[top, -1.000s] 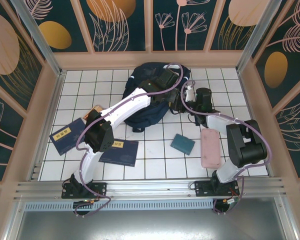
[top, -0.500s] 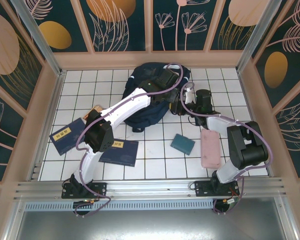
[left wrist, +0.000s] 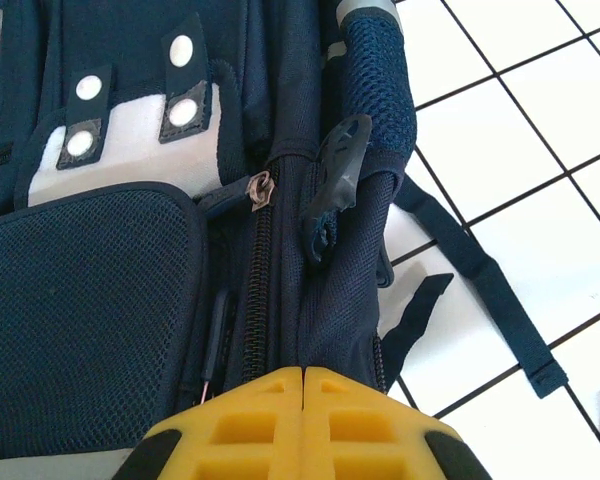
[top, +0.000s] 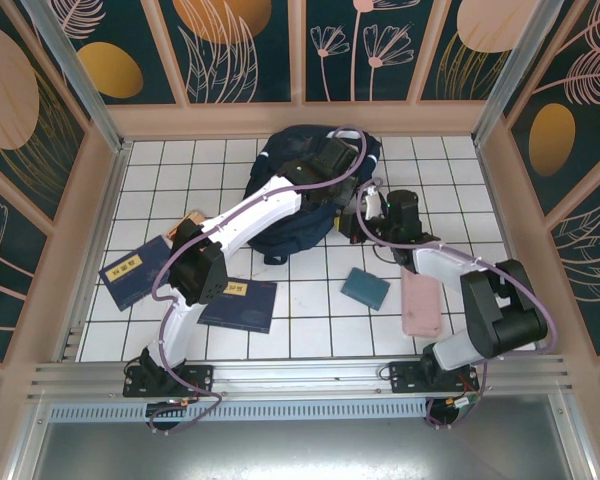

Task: Pack the student bag

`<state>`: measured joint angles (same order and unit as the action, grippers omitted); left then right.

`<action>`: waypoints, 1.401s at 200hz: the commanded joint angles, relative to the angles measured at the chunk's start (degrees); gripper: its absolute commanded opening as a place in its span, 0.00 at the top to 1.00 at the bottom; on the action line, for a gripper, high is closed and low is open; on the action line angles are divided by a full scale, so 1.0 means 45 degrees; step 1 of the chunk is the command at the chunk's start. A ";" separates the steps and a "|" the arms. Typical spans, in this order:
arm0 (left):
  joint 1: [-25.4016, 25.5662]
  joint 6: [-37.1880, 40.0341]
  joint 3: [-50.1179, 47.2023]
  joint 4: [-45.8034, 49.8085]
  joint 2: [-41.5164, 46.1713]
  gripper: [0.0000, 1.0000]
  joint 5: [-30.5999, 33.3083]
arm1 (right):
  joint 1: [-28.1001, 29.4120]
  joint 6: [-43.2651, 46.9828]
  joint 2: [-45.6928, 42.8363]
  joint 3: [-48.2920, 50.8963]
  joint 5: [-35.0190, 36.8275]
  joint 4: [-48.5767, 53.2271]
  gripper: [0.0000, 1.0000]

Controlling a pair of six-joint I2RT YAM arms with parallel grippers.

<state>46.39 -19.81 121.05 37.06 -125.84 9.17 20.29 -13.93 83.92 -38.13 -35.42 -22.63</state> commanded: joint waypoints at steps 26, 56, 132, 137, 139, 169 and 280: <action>-0.0676 -0.1101 0.0697 -0.1995 0.0318 1.00 -0.0724 | 0.1417 -0.1322 -0.1016 0.2089 0.0391 -0.2421 0.97; -0.1213 -0.1560 0.0715 -0.2344 0.0330 0.86 -0.2794 | 0.0706 -0.1449 -0.1599 0.2163 0.1818 -0.1836 0.98; -0.3593 -0.1046 -0.5077 -0.2802 0.2854 0.33 -0.2592 | -0.1624 -0.2653 -0.0375 0.0949 0.2292 -0.0505 0.99; -0.3785 -0.1018 -0.5475 -0.2982 0.2988 0.32 -0.2676 | -0.1672 -0.2701 -0.0232 0.0873 0.2359 -0.0446 0.99; -0.3849 -0.0990 -0.5602 -0.3060 0.3019 0.32 -0.2724 | -0.1715 -0.2718 -0.0178 0.0860 0.2362 -0.0417 0.99; -0.4059 0.0845 -0.6495 -0.3630 0.3083 0.36 -0.4215 | -0.2168 -0.2651 0.0992 -0.0208 0.2330 0.0337 0.99; -0.2218 0.6691 -0.4793 -0.2545 0.1330 0.32 -0.2137 | -0.2497 -0.2509 0.2559 -0.1789 0.1955 0.1448 0.99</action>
<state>36.36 3.60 92.84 21.87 -114.91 -4.99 9.74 -24.99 94.78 -43.79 -25.98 -15.81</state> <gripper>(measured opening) 0.699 0.055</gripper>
